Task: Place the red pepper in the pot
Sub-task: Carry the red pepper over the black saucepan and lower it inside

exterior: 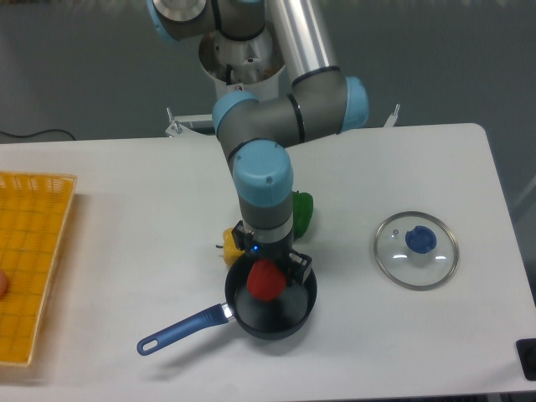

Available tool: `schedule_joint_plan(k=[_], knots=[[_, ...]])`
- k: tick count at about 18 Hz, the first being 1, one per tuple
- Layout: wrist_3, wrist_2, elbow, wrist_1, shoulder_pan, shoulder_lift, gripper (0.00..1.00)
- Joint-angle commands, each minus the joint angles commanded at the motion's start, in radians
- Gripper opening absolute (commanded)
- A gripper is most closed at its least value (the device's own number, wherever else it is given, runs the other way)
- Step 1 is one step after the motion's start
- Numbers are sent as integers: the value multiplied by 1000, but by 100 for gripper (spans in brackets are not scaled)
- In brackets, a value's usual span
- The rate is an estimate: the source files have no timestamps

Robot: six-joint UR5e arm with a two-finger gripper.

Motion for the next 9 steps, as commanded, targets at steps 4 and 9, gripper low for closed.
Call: schedule_joint_plan(k=[4,9], knots=[[-11,0,0,2,-6,-12,57],[-11,0,0,2,-8,-29,60]])
